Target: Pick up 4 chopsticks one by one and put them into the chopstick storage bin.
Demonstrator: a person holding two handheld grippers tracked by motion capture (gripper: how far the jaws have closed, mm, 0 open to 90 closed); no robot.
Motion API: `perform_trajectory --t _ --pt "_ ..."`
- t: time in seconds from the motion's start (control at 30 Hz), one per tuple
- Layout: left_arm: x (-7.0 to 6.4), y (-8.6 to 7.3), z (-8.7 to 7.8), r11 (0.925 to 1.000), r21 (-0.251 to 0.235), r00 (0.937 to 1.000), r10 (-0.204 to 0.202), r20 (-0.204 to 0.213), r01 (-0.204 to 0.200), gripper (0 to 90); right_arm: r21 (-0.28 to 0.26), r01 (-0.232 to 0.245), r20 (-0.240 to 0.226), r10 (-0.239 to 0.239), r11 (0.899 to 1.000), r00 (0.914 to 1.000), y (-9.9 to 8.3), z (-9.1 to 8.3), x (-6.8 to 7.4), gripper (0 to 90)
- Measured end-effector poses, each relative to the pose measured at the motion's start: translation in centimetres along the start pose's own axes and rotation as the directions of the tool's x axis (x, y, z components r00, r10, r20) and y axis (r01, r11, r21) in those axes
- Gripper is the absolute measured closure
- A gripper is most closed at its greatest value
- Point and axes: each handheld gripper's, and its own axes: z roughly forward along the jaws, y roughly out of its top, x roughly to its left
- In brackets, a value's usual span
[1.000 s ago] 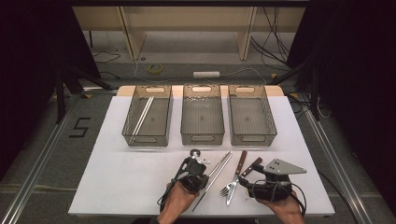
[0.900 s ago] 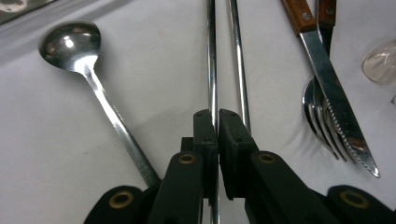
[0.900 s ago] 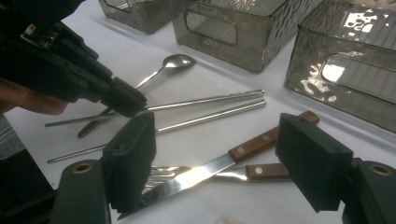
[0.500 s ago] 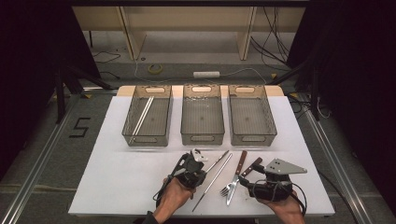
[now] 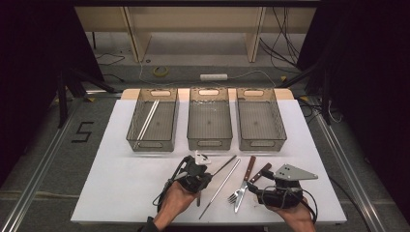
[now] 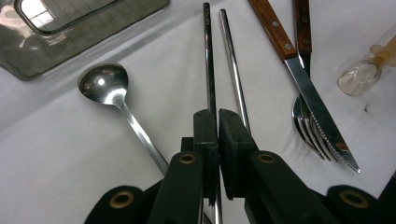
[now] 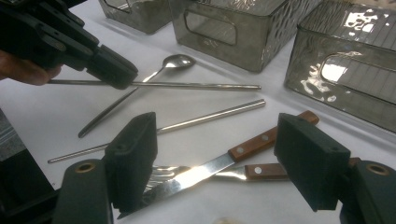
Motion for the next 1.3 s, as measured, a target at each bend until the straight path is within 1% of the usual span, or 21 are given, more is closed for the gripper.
perform_trajectory --t 0.17,0.23,0.37,0.43,0.5,0.67,0.7,0.77,0.83,0.93,1.07,1.1,1.17,1.2,1.23,1.27,1.3 --pt "0.0 0.2 -1.2 0.9996 -0.021 0.9998 0.019 0.006 -0.019 85.7 -0.002 0.002 0.000 -0.002 1.000 1.0000 0.0 0.0 0.0 31.2" --pt "0.2 0.2 -1.8 0.9993 -0.034 0.9998 0.013 0.016 -0.012 85.8 -0.003 0.004 -0.002 -0.004 1.000 1.0000 0.0 0.0 0.0 31.2" --pt "0.7 0.2 -3.3 0.9981 -0.059 0.9997 0.018 0.015 -0.017 85.8 -0.001 0.001 -0.004 -0.002 1.000 1.0000 0.0 0.0 0.0 31.2" --pt "1.1 0.3 -4.0 0.9971 -0.076 0.9998 0.005 0.018 -0.004 85.7 -0.001 0.002 -0.003 -0.002 1.000 1.0000 0.0 0.0 0.0 31.3" --pt "1.6 0.5 -4.6 0.9957 -0.093 0.9999 0.003 0.010 -0.002 85.7 -0.002 0.000 -0.005 0.000 1.000 1.0000 0.0 0.0 0.0 31.3" --pt "3.3 0.8 -6.0 0.9915 -0.129 0.9997 -0.019 -0.013 0.017 85.8 -0.005 -0.003 -0.005 0.003 1.000 1.0000 0.0 0.1 0.0 30.5" --pt "3.8 0.8 -6.2 0.9900 -0.138 0.9995 -0.029 -0.013 0.027 85.8 -0.006 -0.005 -0.004 0.005 1.000 1.0000 0.0 0.0 0.0 30.3" --pt "4.9 0.9 -6.6 0.9873 -0.152 0.9983 -0.051 -0.027 0.046 85.8 -0.010 -0.007 -0.005 0.007 1.000 1.0000 0.0 0.0 -0.1 29.6" --pt "6.0 1.0 -6.9 0.9830 -0.168 0.9961 -0.082 -0.034 0.075 85.7 -0.012 -0.010 -0.004 0.010 1.000 0.9999 0.0 -0.1 -0.1 29.3" --pt "7.7 1.3 -7.5 0.9774 -0.188 0.9923 -0.109 -0.060 0.096 85.8 -0.010 -0.010 -0.006 0.010 1.000 0.9999 0.0 0.0 -0.1 29.2" --pt "10.3 1.7 -8.2 0.9666 -0.220 0.9824 -0.157 -0.101 0.132 85.8 -0.014 -0.006 -0.007 0.005 1.000 1.0000 0.0 0.0 -0.1 29.2" --pt "11.0 1.8 -8.3 0.9661 -0.220 0.9803 -0.163 -0.112 0.136 85.7 -0.012 -0.007 -0.007 0.007 1.000 0.9999 0.0 0.0 -0.1 29.3" --pt "12.3 2.0 -8.6 0.9604 -0.231 0.9741 -0.188 -0.126 0.155 85.7 -0.010 -0.008 -0.007 0.008 1.000 0.9999 0.0 0.0 -0.1 29.2" --pt "12.9 2.1 -8.6 0.9593 -0.231 0.9712 -0.197 -0.134 0.163 85.7 -0.009 -0.007 -0.006 0.007 1.000 1.0000 0.0 0.0 -0.1 29.3" --pt "13.7 2.1 -8.6 0.9573 -0.232 0.9664 -0.210 -0.148 0.173 85.7 -0.010 -0.008 -0.005 0.008 1.000 1.0000 0.0 0.0 0.0 29.3" --pt "14.2 2.2 -8.5 0.9562 -0.233 0.9632 -0.217 -0.159 0.177 85.7 -0.008 -0.010 -0.007 0.010 1.000 0.9999 0.0 0.1 -0.1 29.2" --pt "15.0 2.3 -8.5 0.9542 -0.237 0.9592 -0.225 -0.171 0.182 85.7 -0.008 -0.011 -0.007 0.010 1.000 0.9999 0.0 0.1 -0.1 29.2"
